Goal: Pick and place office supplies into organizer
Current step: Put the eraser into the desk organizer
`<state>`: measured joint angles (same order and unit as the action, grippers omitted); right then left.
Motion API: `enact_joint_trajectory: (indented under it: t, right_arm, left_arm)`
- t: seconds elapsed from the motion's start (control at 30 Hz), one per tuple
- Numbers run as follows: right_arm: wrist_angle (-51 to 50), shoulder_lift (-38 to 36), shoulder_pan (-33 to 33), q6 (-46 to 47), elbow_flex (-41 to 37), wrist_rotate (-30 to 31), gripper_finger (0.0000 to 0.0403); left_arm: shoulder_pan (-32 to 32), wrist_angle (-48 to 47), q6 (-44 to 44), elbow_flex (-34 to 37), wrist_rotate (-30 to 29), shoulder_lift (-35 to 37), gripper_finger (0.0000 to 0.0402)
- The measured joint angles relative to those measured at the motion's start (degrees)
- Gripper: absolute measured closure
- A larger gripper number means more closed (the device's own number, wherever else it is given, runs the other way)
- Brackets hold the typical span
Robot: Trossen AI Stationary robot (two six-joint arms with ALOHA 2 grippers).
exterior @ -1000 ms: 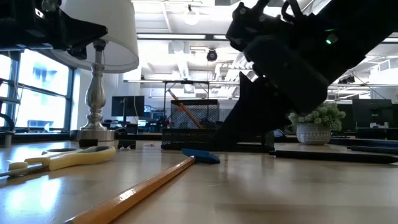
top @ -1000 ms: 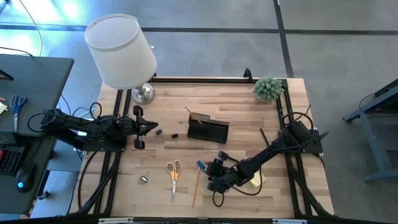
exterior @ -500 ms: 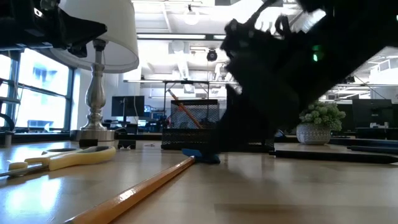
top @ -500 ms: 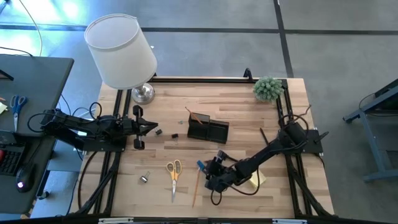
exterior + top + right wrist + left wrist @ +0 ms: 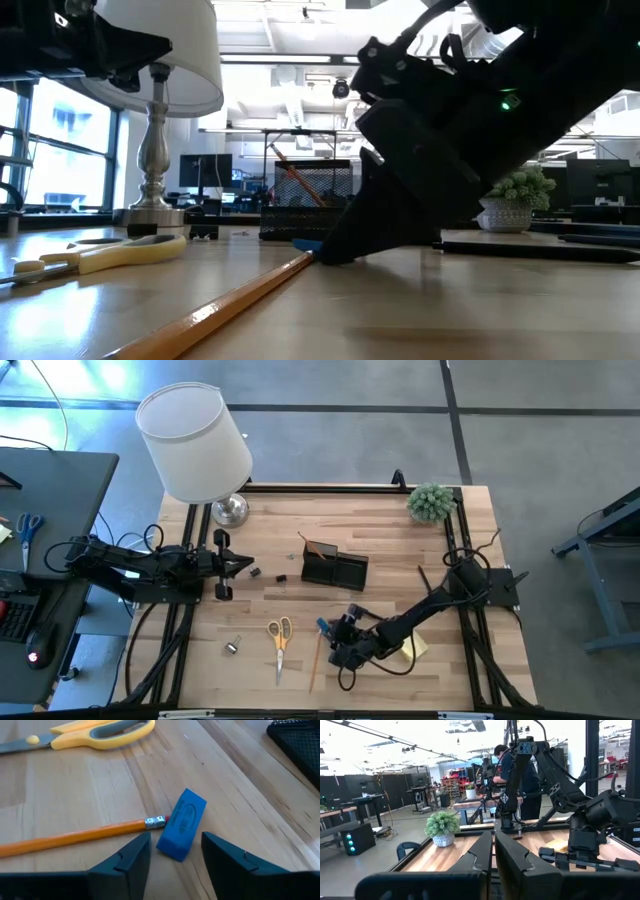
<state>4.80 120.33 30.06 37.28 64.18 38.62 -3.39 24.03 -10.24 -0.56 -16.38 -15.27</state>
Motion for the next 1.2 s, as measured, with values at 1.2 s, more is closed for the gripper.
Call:
enact_joint_trajectory:
  t: [1.2]
  right_arm:
    - [0.27,-4.25,-3.42,-10.06,-0.04,5.53,0.0359]
  left_arm:
    - [0.00,-0.17,0.04,0.00,-0.01,0.01,0.0389]
